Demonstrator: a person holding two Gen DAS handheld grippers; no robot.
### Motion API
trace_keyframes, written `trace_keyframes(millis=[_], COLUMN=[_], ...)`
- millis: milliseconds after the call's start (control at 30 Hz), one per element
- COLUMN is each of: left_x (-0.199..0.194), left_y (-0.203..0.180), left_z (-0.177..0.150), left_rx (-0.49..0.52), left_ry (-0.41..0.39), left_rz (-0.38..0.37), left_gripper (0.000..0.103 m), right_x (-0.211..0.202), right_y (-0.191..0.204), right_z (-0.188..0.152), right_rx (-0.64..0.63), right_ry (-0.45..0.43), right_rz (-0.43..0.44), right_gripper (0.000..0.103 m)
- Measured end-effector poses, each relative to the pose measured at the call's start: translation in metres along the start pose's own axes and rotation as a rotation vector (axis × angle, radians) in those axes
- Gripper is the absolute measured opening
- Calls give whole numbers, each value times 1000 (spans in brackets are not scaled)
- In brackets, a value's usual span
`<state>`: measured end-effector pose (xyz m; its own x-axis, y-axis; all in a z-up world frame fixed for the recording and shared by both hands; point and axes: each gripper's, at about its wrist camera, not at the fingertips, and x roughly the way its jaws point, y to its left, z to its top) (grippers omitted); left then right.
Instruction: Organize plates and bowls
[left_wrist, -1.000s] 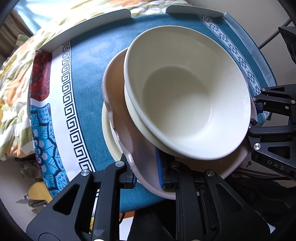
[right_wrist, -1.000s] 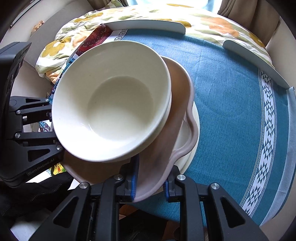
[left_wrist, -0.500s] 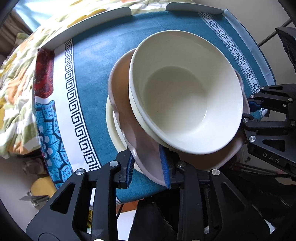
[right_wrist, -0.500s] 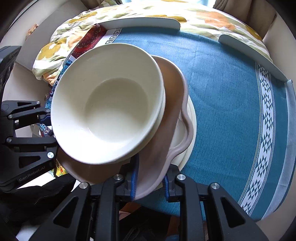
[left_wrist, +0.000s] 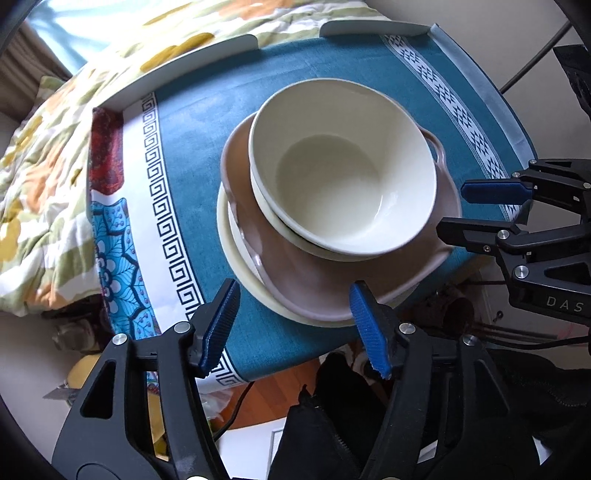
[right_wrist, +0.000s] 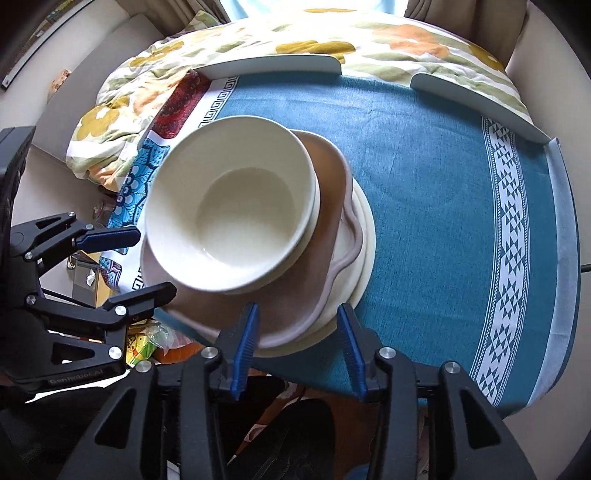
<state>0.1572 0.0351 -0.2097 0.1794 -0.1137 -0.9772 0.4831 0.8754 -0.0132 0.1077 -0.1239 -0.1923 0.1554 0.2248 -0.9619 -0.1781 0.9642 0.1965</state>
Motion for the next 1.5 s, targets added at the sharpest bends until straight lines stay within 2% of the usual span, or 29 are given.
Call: trace_keyframes(millis=[100, 200, 300, 367, 400, 433, 467, 533, 567, 633, 667, 767, 833, 933, 1500], left_x=[-21, -55, -103, -137, -151, -167, -180, -206, -217, -236, -243, -255, -258, -260, -263], left_y=[-3, -7, -15, -22, -26, -29, -33, -42, -46, -56, -60, -74, -80, -85, -93], left_z=[-8, -16, -28, -38, -45, -52, -59, -73, -79, -91, -95, -106, -113, -121, -128], left_rx=[-41, -97, -142, -172, -193, -215, -235, -268, -282, -288, -284, -278, -282, -289, -284], left_ry=[-37, -123, -263, -378, -433, -490, -547, -661, -711, -795, -822, -860, -871, -887, -905], left_rz=[16, 34, 70, 126, 146, 157, 161, 171, 180, 198, 212, 277, 279, 263, 318], left_gripper=[59, 59, 59, 59, 63, 72, 78, 97, 101, 103, 103, 103, 103, 103, 103], right_x=[-20, -52, -96, -129, -144, -158, -172, -197, -208, -228, -237, -256, -260, -258, -261], right_y=[0, 2, 3, 3, 2, 3, 3, 1, 1, 1, 1, -2, -3, -1, 12], right_z=[-8, -18, -31, -43, -50, -57, -64, -79, -86, -99, -105, -121, -128, -135, -149], right_rx=[-20, -28, -28, -26, -18, -9, 3, 31, 40, 63, 77, 110, 125, 122, 108], right_ry=[-53, -136, -255, -349, -397, -438, -481, -571, -611, -688, -721, -804, -831, -829, -864], right_rz=[12, 13, -6, -33, -45, -60, -76, -109, -127, -165, -185, -215, -238, -262, -289], right_gripper=[40, 40, 40, 40, 40, 42, 46, 70, 75, 93, 95, 102, 102, 102, 102])
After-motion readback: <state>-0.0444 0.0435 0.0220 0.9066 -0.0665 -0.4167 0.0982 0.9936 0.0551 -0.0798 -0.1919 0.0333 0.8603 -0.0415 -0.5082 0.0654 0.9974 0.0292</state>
